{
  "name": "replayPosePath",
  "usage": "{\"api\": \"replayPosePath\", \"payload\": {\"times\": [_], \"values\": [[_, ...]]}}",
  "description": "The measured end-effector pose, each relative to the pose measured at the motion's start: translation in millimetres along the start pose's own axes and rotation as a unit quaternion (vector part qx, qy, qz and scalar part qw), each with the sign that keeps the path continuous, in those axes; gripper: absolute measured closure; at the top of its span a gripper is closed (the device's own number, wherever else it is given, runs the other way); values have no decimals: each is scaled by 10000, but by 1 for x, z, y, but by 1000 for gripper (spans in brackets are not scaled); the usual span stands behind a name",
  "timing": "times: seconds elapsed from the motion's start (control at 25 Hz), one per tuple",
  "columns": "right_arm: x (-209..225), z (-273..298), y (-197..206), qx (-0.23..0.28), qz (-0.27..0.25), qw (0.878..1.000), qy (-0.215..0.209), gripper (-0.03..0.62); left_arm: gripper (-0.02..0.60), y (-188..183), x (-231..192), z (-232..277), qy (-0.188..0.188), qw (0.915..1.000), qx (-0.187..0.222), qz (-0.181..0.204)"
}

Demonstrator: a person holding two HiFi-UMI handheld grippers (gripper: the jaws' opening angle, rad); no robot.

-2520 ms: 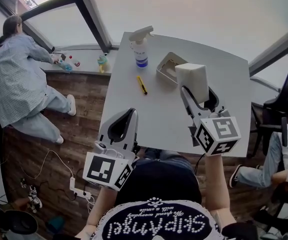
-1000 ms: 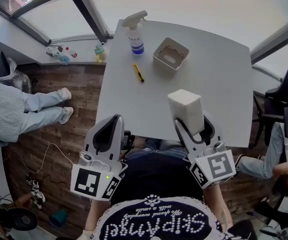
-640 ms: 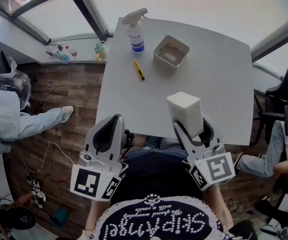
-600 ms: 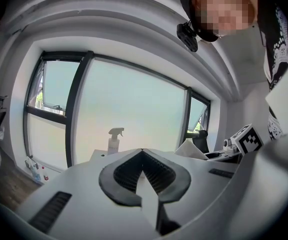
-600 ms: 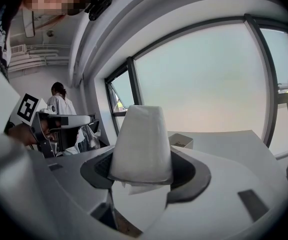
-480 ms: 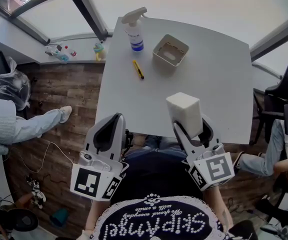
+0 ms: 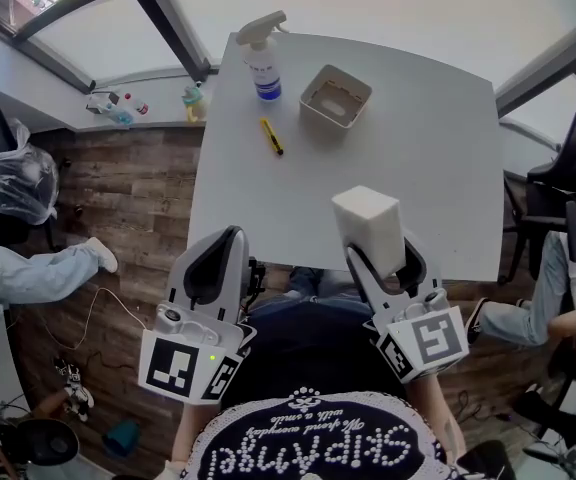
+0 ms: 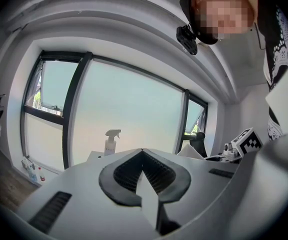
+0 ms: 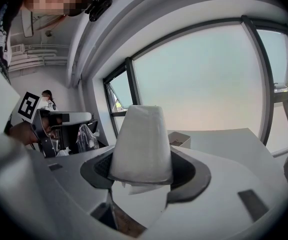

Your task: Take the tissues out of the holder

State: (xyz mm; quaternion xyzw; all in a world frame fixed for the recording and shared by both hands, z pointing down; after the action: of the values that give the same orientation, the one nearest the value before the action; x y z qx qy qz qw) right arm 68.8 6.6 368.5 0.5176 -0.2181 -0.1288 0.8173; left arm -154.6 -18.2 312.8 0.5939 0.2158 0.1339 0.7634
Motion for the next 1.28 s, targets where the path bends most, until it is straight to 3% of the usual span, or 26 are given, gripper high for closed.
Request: {"api": "replayPosePath", "payload": {"times": [0.96,1.28], "values": [[7,-20,9,-8,151,9999,48,322,580,2,15,-4,69,10000,-2,27],[6,-34,11,-19,158,9998,143,322,580,3,25,1,250,9997,-64,42]]}}
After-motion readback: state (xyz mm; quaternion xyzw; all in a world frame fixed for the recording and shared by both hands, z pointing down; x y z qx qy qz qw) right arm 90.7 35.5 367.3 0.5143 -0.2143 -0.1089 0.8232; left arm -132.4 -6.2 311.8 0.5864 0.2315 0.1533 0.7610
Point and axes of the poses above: the fingertips, and each gripper's own axes: z forward along the fingers, x to its right, y out of its underside, the point moved 6 cm from there along -z, backward along the fingers, and after that the axes turned 3 degrees about -y, right-handed, at the moved point
